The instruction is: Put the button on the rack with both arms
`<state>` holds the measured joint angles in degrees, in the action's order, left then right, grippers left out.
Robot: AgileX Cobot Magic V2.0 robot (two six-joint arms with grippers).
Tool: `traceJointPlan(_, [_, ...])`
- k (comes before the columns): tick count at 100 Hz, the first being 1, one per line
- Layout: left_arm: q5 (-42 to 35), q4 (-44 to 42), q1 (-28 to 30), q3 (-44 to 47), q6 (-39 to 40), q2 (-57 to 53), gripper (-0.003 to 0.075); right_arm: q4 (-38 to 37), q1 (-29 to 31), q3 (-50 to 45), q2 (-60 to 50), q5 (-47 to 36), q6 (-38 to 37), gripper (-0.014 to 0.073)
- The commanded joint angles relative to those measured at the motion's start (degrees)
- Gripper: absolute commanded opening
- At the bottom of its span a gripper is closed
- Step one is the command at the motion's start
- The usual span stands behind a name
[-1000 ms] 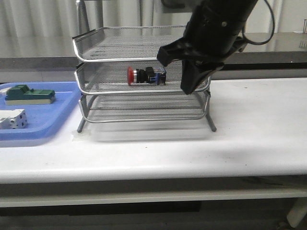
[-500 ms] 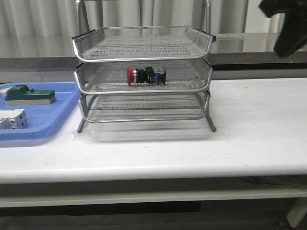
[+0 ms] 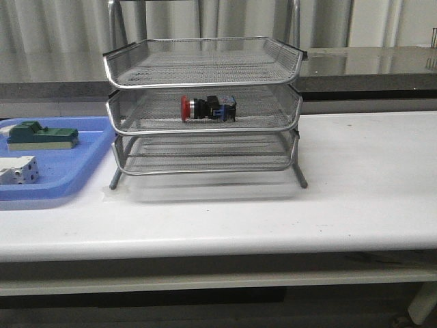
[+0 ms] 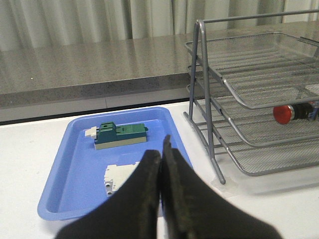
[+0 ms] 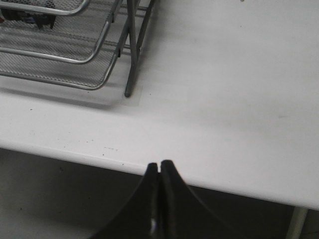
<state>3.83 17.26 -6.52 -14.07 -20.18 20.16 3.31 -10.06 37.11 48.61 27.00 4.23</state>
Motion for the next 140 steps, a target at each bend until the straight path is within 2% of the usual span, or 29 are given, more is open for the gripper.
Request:
traceJointPlan(1, [-4.7,0.6,0.3,-1.6,0.5,0.2,0.0004,-0.2,0.4,-1.0,-4.9,-6.2,-0.2,-0.0064])
traceJointPlan(31, [-4.7,0.6,0.3,-1.6,0.5,0.2,0.0004,-0.2,0.4,-3.0,-14.7,-7.3,-0.2,-0.0067])
traceJointPlan(116, [-4.7,0.6,0.3,-1.6,0.5,0.2,0.0004,-0.2,0.4,-3.2,-15.0,-7.2,-0.2,-0.0067])
traceJointPlan(140, [-4.7,0.6,0.3,-1.6,0.5,0.2,0.0004,-0.2,0.4,-9.1,-20.6,-13.3,-0.3,-0.0067])
